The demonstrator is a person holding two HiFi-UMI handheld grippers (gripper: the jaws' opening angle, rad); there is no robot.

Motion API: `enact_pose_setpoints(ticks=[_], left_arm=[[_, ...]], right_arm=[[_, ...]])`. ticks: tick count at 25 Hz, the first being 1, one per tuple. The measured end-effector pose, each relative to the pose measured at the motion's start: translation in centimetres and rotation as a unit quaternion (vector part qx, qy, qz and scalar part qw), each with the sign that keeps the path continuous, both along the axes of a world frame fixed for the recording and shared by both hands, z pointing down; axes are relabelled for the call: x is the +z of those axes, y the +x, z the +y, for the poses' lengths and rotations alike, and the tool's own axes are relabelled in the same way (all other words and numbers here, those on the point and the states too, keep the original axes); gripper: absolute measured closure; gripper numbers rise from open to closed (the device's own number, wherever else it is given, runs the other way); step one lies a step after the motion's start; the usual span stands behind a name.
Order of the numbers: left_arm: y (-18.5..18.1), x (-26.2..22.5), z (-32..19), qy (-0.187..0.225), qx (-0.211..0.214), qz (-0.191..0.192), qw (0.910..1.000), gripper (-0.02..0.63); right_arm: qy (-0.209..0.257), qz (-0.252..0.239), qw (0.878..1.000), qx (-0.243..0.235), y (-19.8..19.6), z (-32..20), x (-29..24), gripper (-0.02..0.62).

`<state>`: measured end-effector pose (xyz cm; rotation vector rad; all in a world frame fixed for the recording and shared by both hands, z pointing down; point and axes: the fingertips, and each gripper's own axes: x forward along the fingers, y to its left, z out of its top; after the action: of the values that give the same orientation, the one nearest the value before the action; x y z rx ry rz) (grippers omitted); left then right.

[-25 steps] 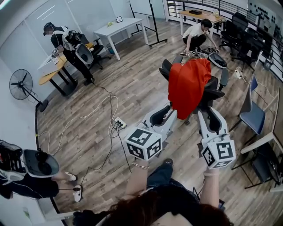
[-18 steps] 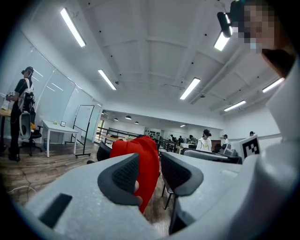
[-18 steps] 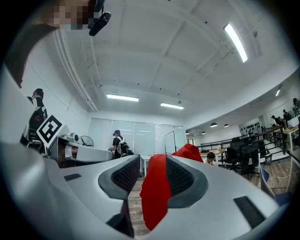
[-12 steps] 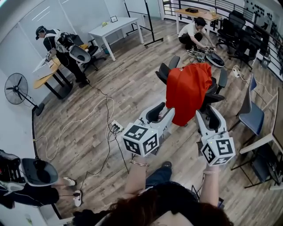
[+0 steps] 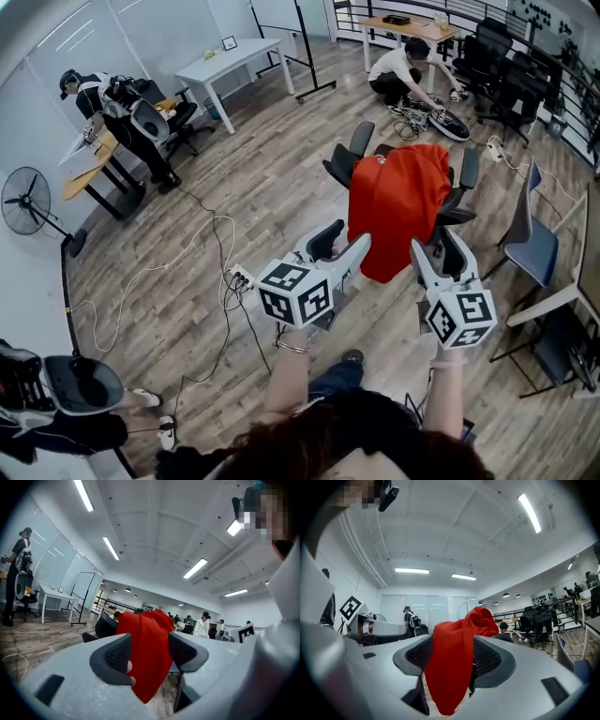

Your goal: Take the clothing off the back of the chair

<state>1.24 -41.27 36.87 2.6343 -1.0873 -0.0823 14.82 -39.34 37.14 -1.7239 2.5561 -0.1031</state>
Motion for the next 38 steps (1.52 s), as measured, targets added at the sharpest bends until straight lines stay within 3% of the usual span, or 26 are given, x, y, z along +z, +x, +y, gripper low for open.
enact_pose_setpoints(ticks=[10,17,25,30,32,38], left_arm=[[0.6,2.4,-4.6,-0.048,0.019,-0.001,0.9987,0.296],[1.6,4.3,-6.7,-0.091,0.054,0.007,0.9943,0.258],[2.9,5.1,-8.6,-0.096,0.093,-0.007,0.9911,0.256],[4.1,5.7,-8.7,-0.097,0.121,-0.005,0.9878,0.258],[4.7,5.7,-8.2,-0.094,0.135,-0.001,0.9863,0.287],[5.5,4.5,-6.9,-0.053,0.161,0.003,0.9855,0.454]], right_arm=[[-0.050,-0.032,0.998,-0.004,0.0,-3.3,2.8,0.304],[-0.070,-0.047,0.996,-0.022,-0.9,-5.3,3.9,0.295],[-0.078,-0.079,0.992,-0.051,-1.9,-7.1,3.4,0.295],[-0.098,-0.099,0.986,-0.093,-2.7,-7.2,3.8,0.295],[-0.101,-0.112,0.983,-0.105,-3.1,-7.2,3.8,0.295],[-0.116,-0.127,0.979,-0.107,-3.4,-7.4,3.8,0.302]])
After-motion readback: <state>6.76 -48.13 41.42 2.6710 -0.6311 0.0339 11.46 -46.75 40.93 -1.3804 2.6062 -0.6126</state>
